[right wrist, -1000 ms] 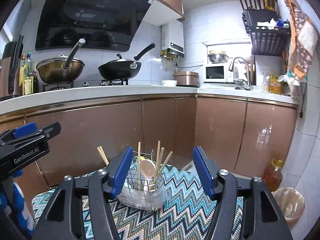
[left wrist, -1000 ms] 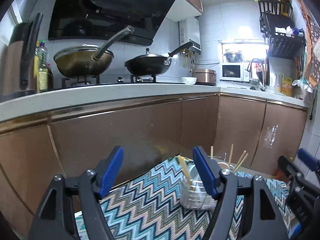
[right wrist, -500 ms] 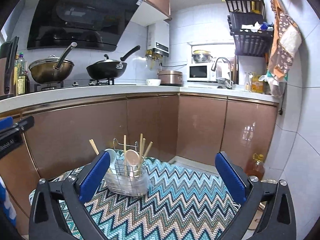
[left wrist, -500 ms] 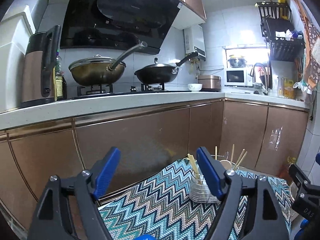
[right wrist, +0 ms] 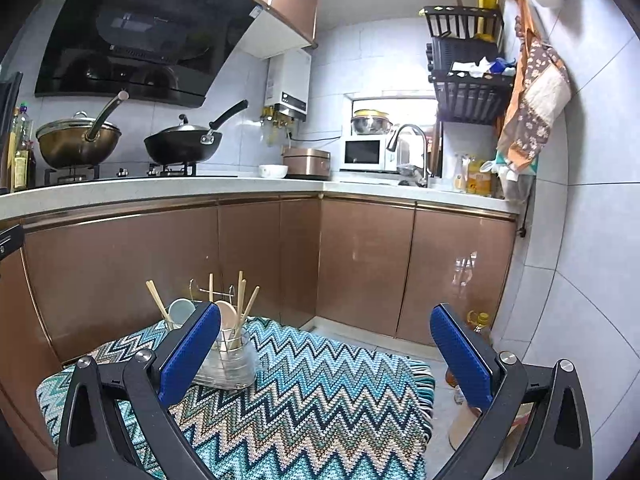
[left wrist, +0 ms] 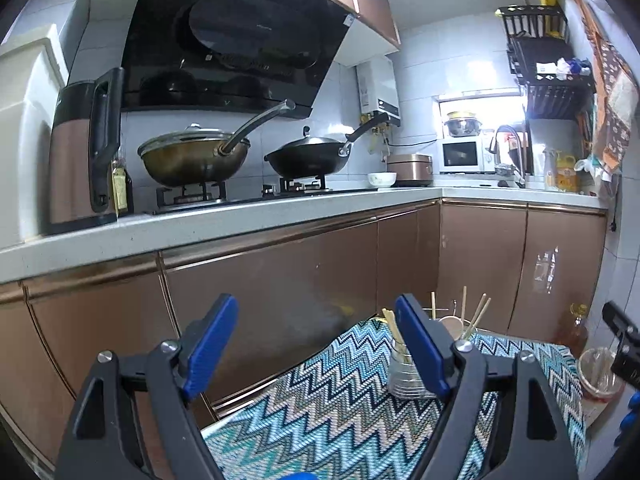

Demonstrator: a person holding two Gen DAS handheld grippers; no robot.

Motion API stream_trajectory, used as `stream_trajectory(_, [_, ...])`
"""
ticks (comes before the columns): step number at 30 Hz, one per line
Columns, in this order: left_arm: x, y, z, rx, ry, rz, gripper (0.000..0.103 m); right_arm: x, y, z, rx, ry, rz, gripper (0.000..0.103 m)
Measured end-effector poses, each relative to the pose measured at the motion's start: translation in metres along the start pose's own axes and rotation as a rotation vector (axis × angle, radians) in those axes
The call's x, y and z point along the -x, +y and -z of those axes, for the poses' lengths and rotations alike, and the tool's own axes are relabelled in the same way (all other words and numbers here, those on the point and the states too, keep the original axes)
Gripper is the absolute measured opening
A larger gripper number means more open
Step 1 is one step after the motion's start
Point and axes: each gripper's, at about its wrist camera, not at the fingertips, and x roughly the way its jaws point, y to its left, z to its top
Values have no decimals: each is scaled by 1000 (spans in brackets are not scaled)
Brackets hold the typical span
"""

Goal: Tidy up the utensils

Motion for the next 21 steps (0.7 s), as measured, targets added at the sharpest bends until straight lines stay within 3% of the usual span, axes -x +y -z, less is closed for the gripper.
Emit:
stream_trajectory(12, [4, 40, -2, 0, -31, -26, 82, 15, -2, -8, -4, -38, 7, 103])
stream_trajectory(21, [-4, 44, -6, -26, -33, -58, 82, 10, -2, -8, -5, -37, -6, 103])
